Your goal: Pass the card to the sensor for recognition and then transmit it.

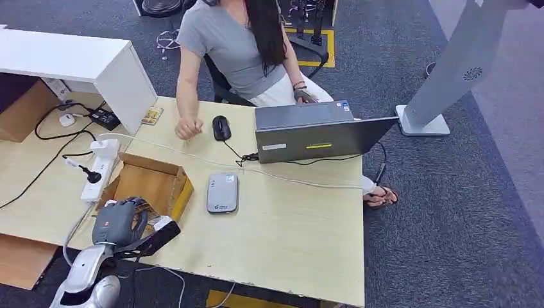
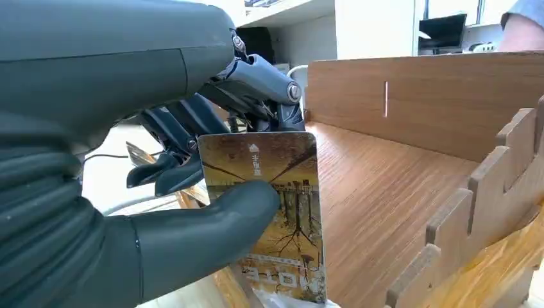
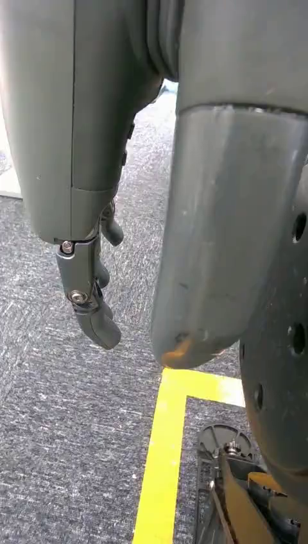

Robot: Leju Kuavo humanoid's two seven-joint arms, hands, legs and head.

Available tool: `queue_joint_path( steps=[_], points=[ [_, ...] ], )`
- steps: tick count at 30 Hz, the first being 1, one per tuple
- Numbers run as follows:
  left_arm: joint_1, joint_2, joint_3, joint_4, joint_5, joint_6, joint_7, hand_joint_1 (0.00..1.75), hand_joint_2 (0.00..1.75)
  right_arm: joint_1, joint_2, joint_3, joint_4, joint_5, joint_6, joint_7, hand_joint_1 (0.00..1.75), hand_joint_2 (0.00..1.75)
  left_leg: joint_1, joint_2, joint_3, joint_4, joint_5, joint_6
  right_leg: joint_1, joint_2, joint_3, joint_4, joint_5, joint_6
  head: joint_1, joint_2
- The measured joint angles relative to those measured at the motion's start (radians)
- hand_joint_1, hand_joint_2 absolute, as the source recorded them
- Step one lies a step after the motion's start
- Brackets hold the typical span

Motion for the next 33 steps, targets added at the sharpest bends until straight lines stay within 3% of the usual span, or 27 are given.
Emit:
queue_joint_path(
  steps=[2, 6, 8, 10, 33],
  points=[
    [-0.051, 0.016, -0.018, 0.002, 0.004, 0.03, -0.02, 1.75, 1.75, 0.0, 0.0, 0.0, 0.0, 0.024, 0.015, -0.005, 0.0, 0.0, 0.0, -0.002, -0.002, 0.002, 0.002, 0.0, 0.0, -0.002, -0.008, -0.001, 0.0, 0.0, 0.0, 0.0],
    [-0.438, 0.058, -0.086, 0.147, 0.079, -0.073, -0.023, 1.75, 1.75, -0.021, -0.001, 0.0, 0.0, 0.043, 0.033, -0.007, 0.0, 0.0, 0.001, -0.019, -0.017, 0.002, 0.014, 0.001, 0.001, -0.02, -0.01, 0.0, 0.007, 0.001, 0.001, 0.0],
    [-0.573, 0.075, -0.115, 0.216, 0.102, -0.073, -0.025, 1.75, 1.75, -0.029, -0.001, 0.0, 0.0, 0.046, 0.034, -0.007, 0.0, 0.0, 0.001, -0.013, -0.017, 0.0, 0.016, -0.002, 0.001, -0.015, -0.01, 0.001, 0.012, -0.003, 0.002, 0.0],
    [-0.63, 0.09, -0.133, 0.243, 0.113, -0.067, -0.025, 1.75, 1.75, -0.028, -0.001, 0.0, 0.0, 0.048, 0.034, -0.005, 0.0, 0.0, -0.001, 0.0, -0.012, 0.0, 0.015, -0.002, 0.0, -0.002, -0.01, 0.001, 0.014, -0.002, 0.001, 0.0],
    [-0.689, 0.113, -0.172, 0.317, 0.12, -0.056, -0.023, 1.75, 1.75, -0.021, -0.002, 0.0, 0.0, 0.052, 0.034, 0.0, 0.0, 0.0, 0.0, 0.002, -0.015, 0.0, 0.015, -0.002, 0.0, 0.001, -0.015, 0.0, 0.014, -0.002, 0.002, 0.0]
  ],
)
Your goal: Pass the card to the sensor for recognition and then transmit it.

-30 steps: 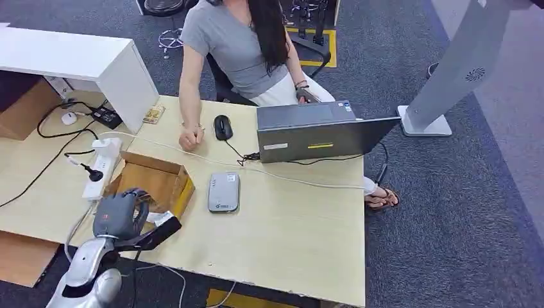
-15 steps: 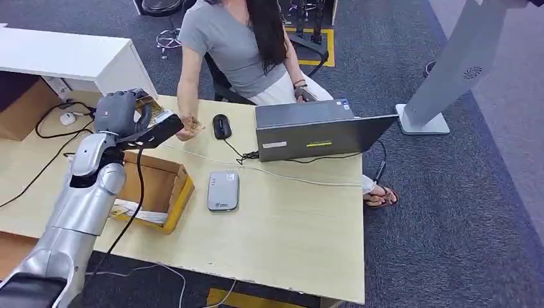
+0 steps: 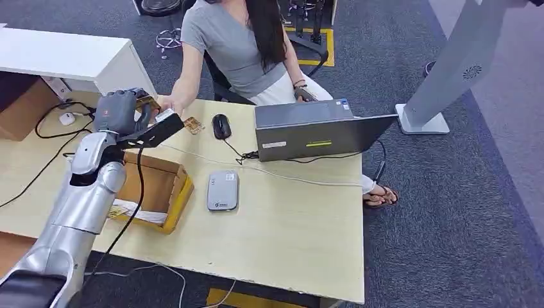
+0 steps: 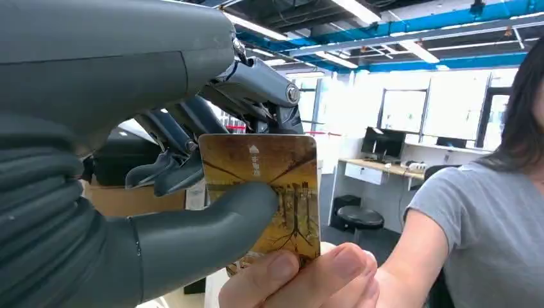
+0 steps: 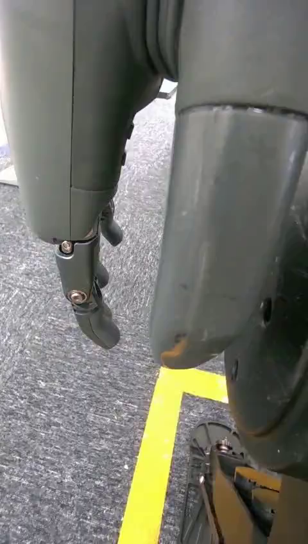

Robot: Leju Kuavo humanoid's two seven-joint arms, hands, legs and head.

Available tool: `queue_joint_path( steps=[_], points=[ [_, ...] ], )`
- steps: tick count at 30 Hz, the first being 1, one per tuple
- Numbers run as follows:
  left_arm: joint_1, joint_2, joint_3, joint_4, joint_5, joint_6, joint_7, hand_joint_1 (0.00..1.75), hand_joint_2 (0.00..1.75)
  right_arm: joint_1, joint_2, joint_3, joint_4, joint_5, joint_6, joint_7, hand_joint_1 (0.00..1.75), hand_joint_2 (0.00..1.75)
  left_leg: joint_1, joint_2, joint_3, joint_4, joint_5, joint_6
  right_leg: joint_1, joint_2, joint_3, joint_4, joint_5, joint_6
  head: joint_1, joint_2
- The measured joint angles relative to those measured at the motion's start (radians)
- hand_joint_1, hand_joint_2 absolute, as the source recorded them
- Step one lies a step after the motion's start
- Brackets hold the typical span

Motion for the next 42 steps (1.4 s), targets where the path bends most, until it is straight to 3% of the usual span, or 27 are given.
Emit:
queue_joint_path(
  steps=[28, 29, 32, 37, 42],
  points=[
    [0.0, 0.003, 0.0, 0.002, 0.0, 0.0, 0.0, 1.75, 1.75, 0.0, 0.0, 0.0, 0.0, 0.0, 0.0, 0.0, 0.0, 0.0, 0.0, 0.0, -0.001, 0.0, 0.0, 0.0, 0.0, 0.0, -0.001, 0.0, 0.0, 0.0, 0.0, 0.0],
    [0.0, 0.003, 0.0, 0.002, 0.0, 0.0, 0.0, 0.0, 1.75, 0.0, 0.0, 0.0, 0.0, 0.0, 0.0, 0.0, 0.0, 0.0, 0.0, 0.0, -0.001, 0.0, 0.0, 0.0, 0.0, 0.0, -0.001, 0.0, 0.0, 0.0, 0.0, 0.0],
    [-0.002, 0.003, 0.0, 0.003, -0.015, 0.013, 0.012, 0.0, 1.75, 0.0, 0.0, 0.0, 0.0, 0.003, 0.0, 0.0, 0.0, 0.0, 0.0, 0.0, -0.001, 0.0, 0.0, 0.0, 0.0, 0.0, -0.001, 0.0, 0.0, 0.0, 0.0, 0.0],
    [-0.031, 0.001, 0.0, 0.03, -0.043, 0.094, 0.02, 0.0, 1.75, -0.001, 0.0, 0.0, 0.0, 0.016, 0.003, 0.004, 0.0, 0.0, 0.0, 0.0, -0.001, 0.0, 0.0, 0.0, 0.0, 0.0, -0.001, 0.0, 0.0, 0.0, 0.0, 0.0],
    [0.004, 0.001, 0.0, 0.013, -0.042, 0.104, 0.011, 0.0, 1.75, 0.0, 0.0, 0.0, 0.0, 0.016, 0.003, 0.01, 0.0, 0.0, 0.0, 0.0, -0.001, 0.0, 0.0, 0.0, 0.0, 0.0, -0.001, 0.0, 0.0, 0.0, 0.0, 0.0]
  ],
)
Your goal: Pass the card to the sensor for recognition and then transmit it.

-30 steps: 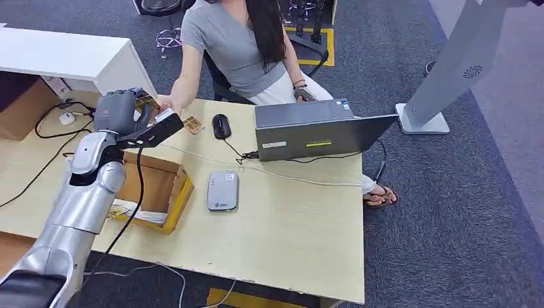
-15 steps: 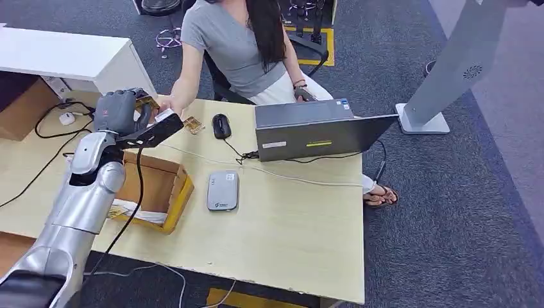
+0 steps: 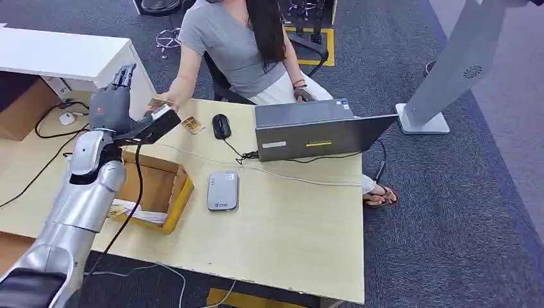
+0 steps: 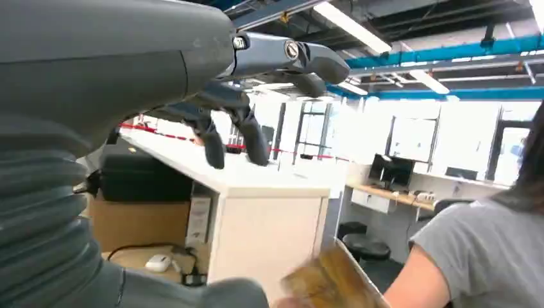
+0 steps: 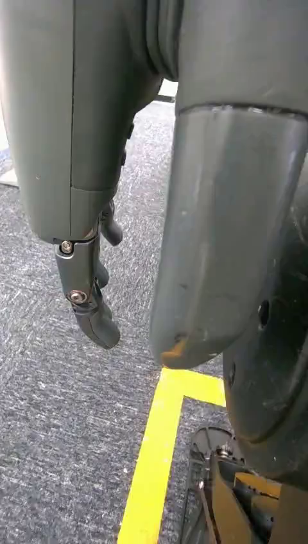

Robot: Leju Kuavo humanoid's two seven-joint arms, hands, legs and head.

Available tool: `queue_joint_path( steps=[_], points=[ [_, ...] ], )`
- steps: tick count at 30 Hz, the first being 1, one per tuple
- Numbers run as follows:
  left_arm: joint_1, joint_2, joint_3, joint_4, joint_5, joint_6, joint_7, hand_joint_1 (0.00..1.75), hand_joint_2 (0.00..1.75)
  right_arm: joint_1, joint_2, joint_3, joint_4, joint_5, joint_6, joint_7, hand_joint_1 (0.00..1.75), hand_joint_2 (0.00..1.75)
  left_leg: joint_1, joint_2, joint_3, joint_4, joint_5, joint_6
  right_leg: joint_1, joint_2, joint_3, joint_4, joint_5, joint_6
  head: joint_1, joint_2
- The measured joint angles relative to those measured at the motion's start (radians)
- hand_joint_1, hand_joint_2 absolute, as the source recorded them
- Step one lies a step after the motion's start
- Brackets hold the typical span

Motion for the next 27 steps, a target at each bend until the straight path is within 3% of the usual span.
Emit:
queue_joint_path(
  steps=[3, 8, 13, 16, 17, 19, 21, 23, 27],
  points=[
    [0.056, 0.0, 0.0, -0.047, -0.005, 0.018, -0.011, 0.0, 1.75, 0.0, 0.0, 0.0, 0.0, -0.001, -0.003, 0.0, 0.0, 0.0, 0.0, 0.0, 0.0, 0.0, 0.0, 0.0, 0.0, 0.0, 0.0, 0.0, 0.0, 0.0, 0.0, 0.0],
    [0.247, -0.002, 0.0, -0.202, -0.018, 0.116, -0.04, 0.0, 1.75, 0.004, 0.001, 0.0, 0.0, -0.004, -0.007, -0.01, 0.0, 0.0, 0.0, 0.001, 0.0, 0.0, -0.003, 0.0, 0.0, 0.001, 0.0, 0.0, -0.002, 0.001, 0.0, 0.0],
    [0.365, -0.005, 0.003, -0.302, -0.008, 0.169, -0.081, 0.0, 1.75, 0.004, 0.001, -0.003, 0.0, -0.011, -0.01, -0.011, 0.0, 0.0, 0.0, 0.0, 0.0, 0.0, -0.004, 0.0, 0.0, 0.001, 0.001, 0.0, -0.003, 0.002, 0.0, 0.0],
    [0.48, -0.019, 0.021, -0.391, 0.06, 0.296, -0.18, 0.0, 1.75, 0.007, 0.001, -0.013, 0.0, -0.024, -0.018, -0.016, 0.0, 0.0, 0.0, 0.002, 0.001, -0.001, -0.005, 0.0, 0.0, 0.003, 0.001, 0.0, -0.003, 0.001, 0.0, 0.0],
    [0.541, -0.028, 0.031, -0.442, 0.115, 0.359, -0.236, 0.0, 1.75, 0.009, 0.003, -0.019, 0.0, -0.027, -0.021, -0.016, 0.0, 0.0, 0.0, 0.005, 0.001, -0.001, -0.006, 0.001, 0.0, 0.005, 0.001, 0.0, -0.003, 0.001, 0.0, 0.0],
    [0.668, -0.055, 0.065, -0.54, 0.276, 0.418, -0.383, 0.0, 1.75, 0.015, 0.004, -0.029, 0.0, -0.035, -0.024, -0.015, 0.0, 0.0, 0.0, 0.007, 0.003, -0.001, -0.009, 0.0, 0.0, 0.007, 0.001, 0.0, -0.006, 0.001, 0.0, 0.0],
    [0.785, -0.092, 0.116, -0.636, 0.473, 0.428, -0.537, 0.0, 1.75, 0.021, 0.004, -0.041, 0.0, -0.044, -0.027, -0.016, 0.0, 0.0, 0.0, 0.006, 0.003, -0.001, -0.01, 0.002, 0.0, 0.006, 0.002, -0.001, -0.008, 0.003, 0.0, 0.0],
    [0.86, -0.128, 0.175, -0.707, 0.584, 0.398, -0.634, 0.0, 1.75, 0.024, 0.006, -0.052, 0.0, -0.045, -0.028, -0.018, 0.0, 0.0, 0.0, 0.004, 0.002, -0.001, -0.012, 0.004, 0.0, 0.003, 0.002, -0.001, -0.009, 0.004, 0.0, 0.0],
    [0.924, -0.193, 0.269, -0.78, 0.599, 0.34, -0.677, 0.0, 1.75, 0.022, 0.006, -0.062, 0.0, -0.044, -0.028, -0.018, 0.0, 0.0, 0.0, 0.0, 0.003, -0.001, -0.012, 0.004, 0.0, -0.001, 0.005, -0.001, -0.011, 0.004, 0.0, 0.0]
  ],
)
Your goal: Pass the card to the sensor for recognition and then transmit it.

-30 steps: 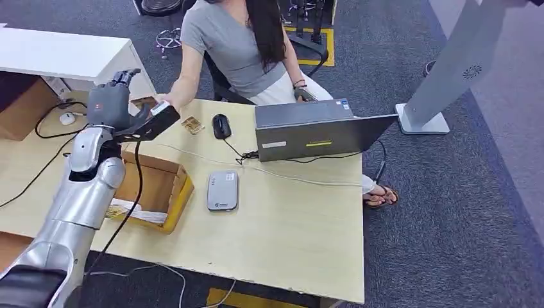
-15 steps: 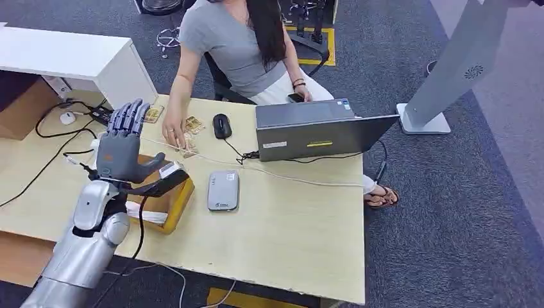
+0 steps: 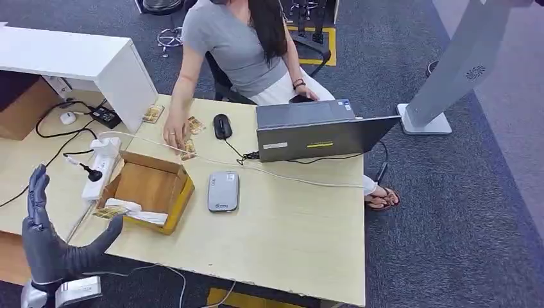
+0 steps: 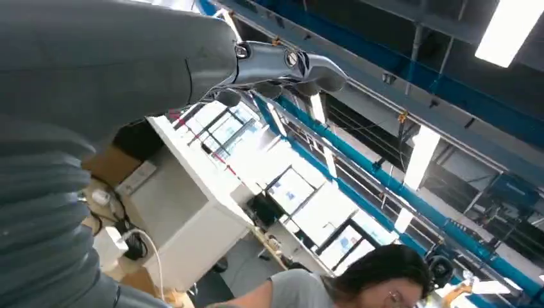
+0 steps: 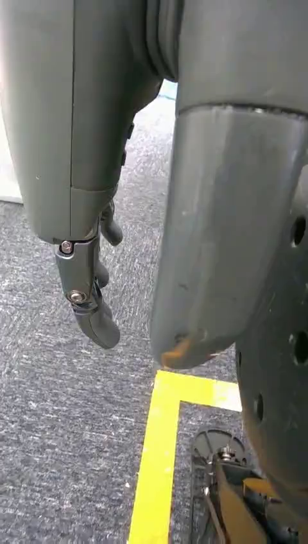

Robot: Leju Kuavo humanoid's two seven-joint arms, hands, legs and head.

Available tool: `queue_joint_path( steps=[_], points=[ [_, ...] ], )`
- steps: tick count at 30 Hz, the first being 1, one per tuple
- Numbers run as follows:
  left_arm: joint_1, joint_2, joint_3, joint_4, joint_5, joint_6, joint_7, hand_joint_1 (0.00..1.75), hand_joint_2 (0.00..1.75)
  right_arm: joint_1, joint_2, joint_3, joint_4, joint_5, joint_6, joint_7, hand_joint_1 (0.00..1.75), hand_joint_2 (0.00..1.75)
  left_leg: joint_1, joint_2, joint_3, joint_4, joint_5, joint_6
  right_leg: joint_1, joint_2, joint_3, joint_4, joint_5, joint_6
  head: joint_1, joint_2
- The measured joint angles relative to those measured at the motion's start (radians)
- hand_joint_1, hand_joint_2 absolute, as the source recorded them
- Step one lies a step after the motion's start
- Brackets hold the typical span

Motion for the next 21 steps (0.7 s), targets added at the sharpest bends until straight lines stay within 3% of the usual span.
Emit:
queue_joint_path(
  steps=[6, 9, 11, 14, 21],
  points=[
    [0.024, -0.045, 0.05, -0.04, 0.023, -0.018, -0.012, 0.0, 1.75, -0.001, 0.0, -0.011, 0.0, 0.0, 0.0, 0.0, 0.0, 0.0, 0.0, -0.001, 0.001, 0.0, 0.0, 0.0, 0.0, 0.0, 0.002, 0.0, 0.0, 0.0, 0.0, 0.0],
    [0.045, -0.093, 0.111, -0.075, 0.255, -0.12, -0.087, 0.0, 1.75, 0.0, 0.002, -0.015, 0.0, -0.003, -0.01, -0.005, 0.0, 0.0, 0.0, 0.0, 0.001, 0.0, 0.0, 0.0, 0.0, 0.0, 0.003, 0.0, 0.0, 0.0, 0.0, 0.0],
    [0.051, -0.134, 0.187, -0.105, 0.356, -0.183, -0.102, 0.0, 1.75, 0.001, 0.003, -0.021, 0.0, -0.008, -0.014, -0.011, 0.0, 0.0, 0.0, -0.001, 0.002, 0.0, 0.0, 0.0, 0.0, 0.0, 0.002, 0.0, 0.0, 0.0, 0.0, 0.0],
    [0.062, -0.171, 0.261, -0.133, 0.376, -0.202, -0.106, 0.0, 1.75, 0.0, 0.005, -0.027, 0.0, -0.009, -0.015, -0.012, 0.0, 0.0, 0.0, -0.002, 0.002, 0.0, 0.0, 0.0, 0.0, -0.001, 0.003, 0.0, -0.001, 0.001, 0.0, 0.0],
    [0.066, -0.208, 0.325, -0.156, 0.382, -0.208, -0.107, 0.0, 1.75, 0.0, 0.006, -0.035, 0.0, -0.009, -0.015, -0.012, 0.0, 0.0, 0.0, -0.002, 0.002, 0.0, 0.0, 0.0, 0.0, -0.001, 0.003, 0.0, -0.001, 0.001, 0.0, 0.0]
  ],
)
